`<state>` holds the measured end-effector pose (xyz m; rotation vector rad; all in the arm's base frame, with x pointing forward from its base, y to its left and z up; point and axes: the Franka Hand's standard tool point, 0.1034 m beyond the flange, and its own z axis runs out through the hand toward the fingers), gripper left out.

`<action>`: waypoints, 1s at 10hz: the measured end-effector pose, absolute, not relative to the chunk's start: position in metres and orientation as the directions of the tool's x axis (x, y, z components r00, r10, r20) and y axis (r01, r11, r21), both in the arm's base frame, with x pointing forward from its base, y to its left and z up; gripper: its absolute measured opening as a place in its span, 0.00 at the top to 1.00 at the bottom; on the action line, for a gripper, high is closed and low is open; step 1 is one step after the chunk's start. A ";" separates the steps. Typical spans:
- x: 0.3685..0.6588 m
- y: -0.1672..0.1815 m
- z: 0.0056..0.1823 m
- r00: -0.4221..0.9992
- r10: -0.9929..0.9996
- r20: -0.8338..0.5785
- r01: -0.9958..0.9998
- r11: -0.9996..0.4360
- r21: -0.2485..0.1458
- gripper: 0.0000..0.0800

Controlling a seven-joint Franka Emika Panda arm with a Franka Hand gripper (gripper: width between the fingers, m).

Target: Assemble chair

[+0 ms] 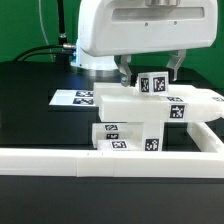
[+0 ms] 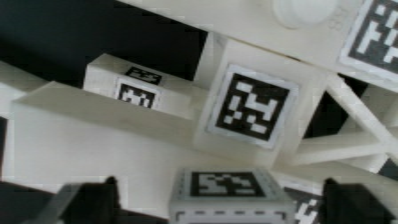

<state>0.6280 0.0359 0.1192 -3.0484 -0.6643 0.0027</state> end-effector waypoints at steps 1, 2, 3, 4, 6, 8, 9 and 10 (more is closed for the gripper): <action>0.629 0.034 0.119 0.910 0.416 0.005 0.416 -0.909 -0.020 0.26; 0.630 0.032 0.120 0.911 0.413 0.009 0.413 -0.910 -0.018 0.20; 0.630 0.031 0.120 0.911 0.412 0.009 0.412 -0.911 -0.018 0.19; 0.631 0.030 0.123 0.912 0.411 0.013 0.411 -0.912 -0.018 0.19; 0.636 0.028 0.141 0.914 0.403 0.040 0.404 -0.915 -0.013 0.19; 0.637 0.027 0.161 0.918 0.383 0.102 0.385 -0.923 -0.003 0.19; 0.639 0.026 0.164 0.913 0.381 0.147 0.383 -0.924 0.017 0.19; 0.641 0.023 0.162 0.900 0.386 0.202 0.384 -0.922 0.048 0.19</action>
Offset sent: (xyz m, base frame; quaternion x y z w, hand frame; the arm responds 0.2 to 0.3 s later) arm 0.0049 -0.0004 0.0112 0.0061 0.0128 -0.0001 0.9999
